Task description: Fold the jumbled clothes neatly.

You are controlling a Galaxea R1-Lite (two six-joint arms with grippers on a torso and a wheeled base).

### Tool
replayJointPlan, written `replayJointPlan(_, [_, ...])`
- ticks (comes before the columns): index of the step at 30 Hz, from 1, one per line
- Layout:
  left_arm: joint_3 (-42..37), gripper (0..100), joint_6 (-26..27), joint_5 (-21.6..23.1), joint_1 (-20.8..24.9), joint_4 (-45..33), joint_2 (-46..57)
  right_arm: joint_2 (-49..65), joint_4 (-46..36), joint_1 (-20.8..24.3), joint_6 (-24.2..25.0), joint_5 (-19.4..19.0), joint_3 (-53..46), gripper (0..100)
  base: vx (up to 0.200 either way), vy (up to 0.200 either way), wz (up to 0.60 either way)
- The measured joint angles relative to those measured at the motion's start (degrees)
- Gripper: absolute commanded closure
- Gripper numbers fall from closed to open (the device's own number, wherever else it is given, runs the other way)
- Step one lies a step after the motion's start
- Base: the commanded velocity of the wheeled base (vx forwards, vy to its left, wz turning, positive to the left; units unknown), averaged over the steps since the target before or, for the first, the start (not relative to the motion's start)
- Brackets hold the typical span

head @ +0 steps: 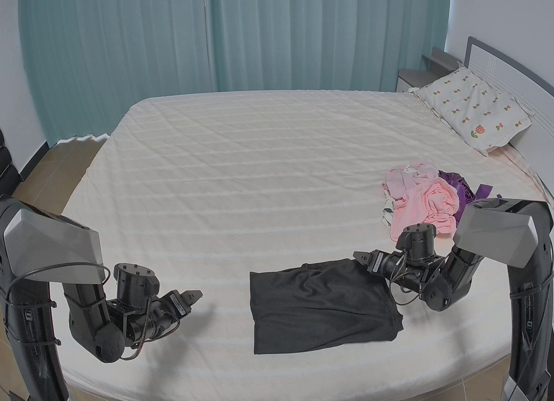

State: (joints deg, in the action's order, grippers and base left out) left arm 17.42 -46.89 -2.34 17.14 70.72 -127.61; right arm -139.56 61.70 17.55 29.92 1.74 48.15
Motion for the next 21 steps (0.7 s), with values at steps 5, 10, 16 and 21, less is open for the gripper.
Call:
replayJointPlan(5, [0.1, 0, 0.0, 0.0, -0.1, 0.0, -0.2, -2.3, -0.8, 0.0, 1.4, 0.0, 2.6, 100, 0.000, 0.000, 0.00])
replayJointPlan(10, [0.2, 0, 0.0, 0.0, -0.1, 0.0, -0.2, -3.2, -0.9, -0.1, 1.9, 0.1, 3.3, 100, 0.000, 0.000, 0.00])
replayJointPlan(16, [0.2, 0, 0.0, 0.0, 0.1, 0.0, -0.3, -4.1, -1.4, -1.0, 5.1, 0.7, 5.1, 100, 0.000, 0.000, 0.00])
replayJointPlan(21, [0.2, 0, 0.1, 0.0, 0.1, 0.0, -0.3, -4.3, -1.5, -1.7, 6.7, 0.7, 6.3, 100, 0.000, 0.000, 0.00])
